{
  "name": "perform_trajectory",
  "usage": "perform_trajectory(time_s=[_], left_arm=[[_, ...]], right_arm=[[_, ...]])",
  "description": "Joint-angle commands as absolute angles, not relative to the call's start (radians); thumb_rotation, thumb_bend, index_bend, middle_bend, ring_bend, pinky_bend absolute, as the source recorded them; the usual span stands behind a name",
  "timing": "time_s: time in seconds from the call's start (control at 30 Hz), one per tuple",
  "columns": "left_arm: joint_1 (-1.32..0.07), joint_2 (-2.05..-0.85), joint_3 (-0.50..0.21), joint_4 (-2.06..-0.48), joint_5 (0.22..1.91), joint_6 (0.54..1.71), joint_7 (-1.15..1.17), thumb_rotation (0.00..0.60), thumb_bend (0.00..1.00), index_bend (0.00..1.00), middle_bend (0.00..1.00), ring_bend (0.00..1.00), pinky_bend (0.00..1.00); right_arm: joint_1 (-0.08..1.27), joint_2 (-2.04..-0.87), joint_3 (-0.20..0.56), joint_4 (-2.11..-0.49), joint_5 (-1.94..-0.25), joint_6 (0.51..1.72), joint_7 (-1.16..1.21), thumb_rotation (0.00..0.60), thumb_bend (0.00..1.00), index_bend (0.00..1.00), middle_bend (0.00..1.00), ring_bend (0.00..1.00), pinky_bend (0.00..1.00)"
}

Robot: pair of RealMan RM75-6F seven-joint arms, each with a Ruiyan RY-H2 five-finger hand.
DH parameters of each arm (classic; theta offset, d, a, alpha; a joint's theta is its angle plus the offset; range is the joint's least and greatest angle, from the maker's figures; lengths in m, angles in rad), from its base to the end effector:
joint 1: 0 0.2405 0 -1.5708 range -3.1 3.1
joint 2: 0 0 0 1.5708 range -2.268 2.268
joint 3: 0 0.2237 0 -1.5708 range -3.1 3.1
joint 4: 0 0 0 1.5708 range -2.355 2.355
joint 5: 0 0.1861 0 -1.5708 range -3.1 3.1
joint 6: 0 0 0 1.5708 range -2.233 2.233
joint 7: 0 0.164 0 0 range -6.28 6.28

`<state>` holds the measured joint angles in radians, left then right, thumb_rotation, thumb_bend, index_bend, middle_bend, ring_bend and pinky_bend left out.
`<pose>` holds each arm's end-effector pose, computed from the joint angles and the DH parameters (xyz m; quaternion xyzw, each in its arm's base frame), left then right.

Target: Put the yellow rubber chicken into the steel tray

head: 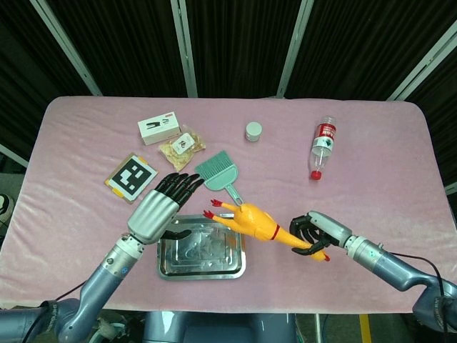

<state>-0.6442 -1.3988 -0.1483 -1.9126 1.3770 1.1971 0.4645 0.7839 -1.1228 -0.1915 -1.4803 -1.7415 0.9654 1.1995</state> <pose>-0.0523 0.2693 0.0558 -0.7358 -0.2915 -0.4889 0.3669 -0.1821 -0.2904 0.0676 0.6402 -0.6596 0.3744 0.1224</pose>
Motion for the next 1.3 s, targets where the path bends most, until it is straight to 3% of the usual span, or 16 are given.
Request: perform_trajectory(time_s=[0.03, 0.23, 0.53, 0.97, 1.3], left_arm=[[-0.596, -1.346, -0.112, -1.915, 1.425, 1.235, 0.404, 0.600, 0.00, 0.05, 0.09, 0.07, 0.12], [-0.510, -1.297, -0.066, -1.859, 1.505, 1.343, 0.290, 0.600, 0.00, 0.07, 0.10, 0.07, 0.12], [-0.439, -1.247, -0.057, -1.821, 1.522, 1.421, 0.236, 0.600, 0.00, 0.08, 0.10, 0.07, 0.12], [-0.408, -1.233, -0.072, -1.785, 1.478, 1.400, 0.180, 0.600, 0.00, 0.08, 0.09, 0.07, 0.12], [-0.405, -1.246, -0.083, -1.756, 1.440, 1.362, 0.161, 0.600, 0.00, 0.07, 0.08, 0.07, 0.12]], right_arm=[[0.791, -1.142, -0.183, -1.483, -1.744, 0.961, 1.187, 0.600, 1.00, 0.97, 0.75, 0.75, 0.91], [0.822, -1.196, -0.162, -1.481, -1.760, 0.933, 1.114, 0.600, 1.00, 0.97, 0.75, 0.75, 0.91], [0.882, -1.263, -0.119, -1.490, -1.733, 0.855, 1.033, 0.600, 1.00, 0.97, 0.75, 0.75, 0.91], [0.959, -1.382, -0.048, -1.487, -1.641, 0.723, 0.863, 0.600, 1.00, 0.97, 0.75, 0.75, 0.91], [1.007, -1.462, 0.023, -1.474, -1.534, 0.639, 0.729, 0.600, 1.00, 0.86, 0.73, 0.60, 0.76]])
